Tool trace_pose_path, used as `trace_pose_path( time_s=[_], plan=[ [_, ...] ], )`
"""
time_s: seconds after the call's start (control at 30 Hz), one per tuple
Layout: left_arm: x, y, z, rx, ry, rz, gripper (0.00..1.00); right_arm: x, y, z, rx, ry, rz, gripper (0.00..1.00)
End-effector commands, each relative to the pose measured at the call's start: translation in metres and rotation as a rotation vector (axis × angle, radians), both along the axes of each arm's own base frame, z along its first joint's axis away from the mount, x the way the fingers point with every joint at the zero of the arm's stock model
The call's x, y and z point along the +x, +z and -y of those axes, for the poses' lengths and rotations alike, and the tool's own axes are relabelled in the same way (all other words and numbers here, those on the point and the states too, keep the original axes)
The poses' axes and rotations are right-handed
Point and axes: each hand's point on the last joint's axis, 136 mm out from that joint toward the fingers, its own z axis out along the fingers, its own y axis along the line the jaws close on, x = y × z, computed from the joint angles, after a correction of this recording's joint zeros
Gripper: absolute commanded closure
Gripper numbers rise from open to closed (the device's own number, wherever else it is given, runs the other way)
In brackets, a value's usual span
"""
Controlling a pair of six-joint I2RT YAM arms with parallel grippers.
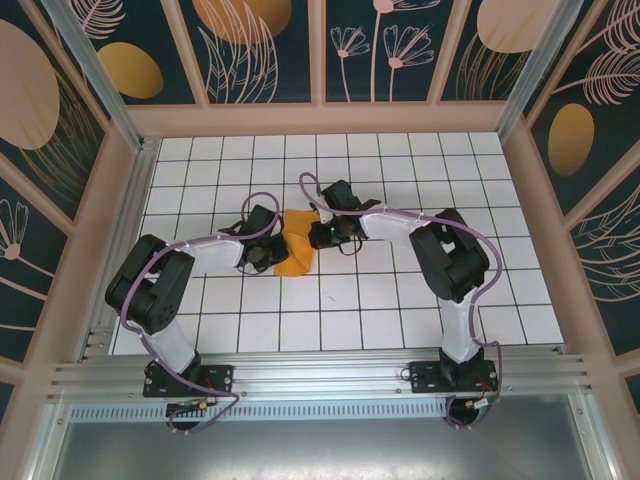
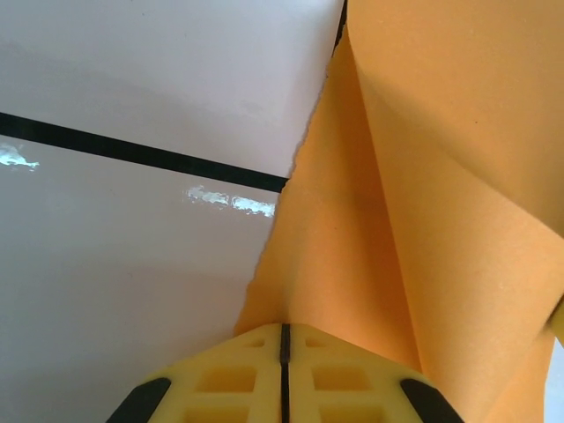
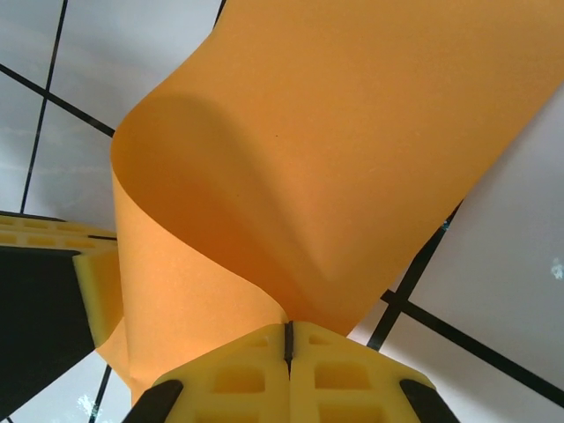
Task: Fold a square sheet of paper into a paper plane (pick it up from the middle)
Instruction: Fold the triangle a second time at the center of the table.
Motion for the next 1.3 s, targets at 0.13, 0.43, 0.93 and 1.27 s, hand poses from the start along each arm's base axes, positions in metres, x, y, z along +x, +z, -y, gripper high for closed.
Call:
trace_pose_path(
  time_s=[0.13, 0.43, 0.93, 1.27],
  plan=[
    [-0.02, -0.027, -0.011, 0.07, -0.04, -0.101, 0.92, 0.004, -0.004, -0.002, -0.031, 0.046, 0.021, 0.99],
    [-0.017, -0.026, -0.006, 0.059, -0.059, -0.095, 0.92, 0.008, -0.014, 0.002, -0.068, 0.035, 0.019, 0.99],
    [-0.015, -0.024, -0.007, 0.069, -0.06, -0.091, 0.92, 0.016, -0.02, 0.016, -0.109, -0.018, 0.034, 1.0],
    [-0.013, -0.022, -0.004, 0.059, -0.063, -0.087, 0.92, 0.015, -0.023, 0.017, -0.109, -0.025, 0.02, 1.0]
  ],
)
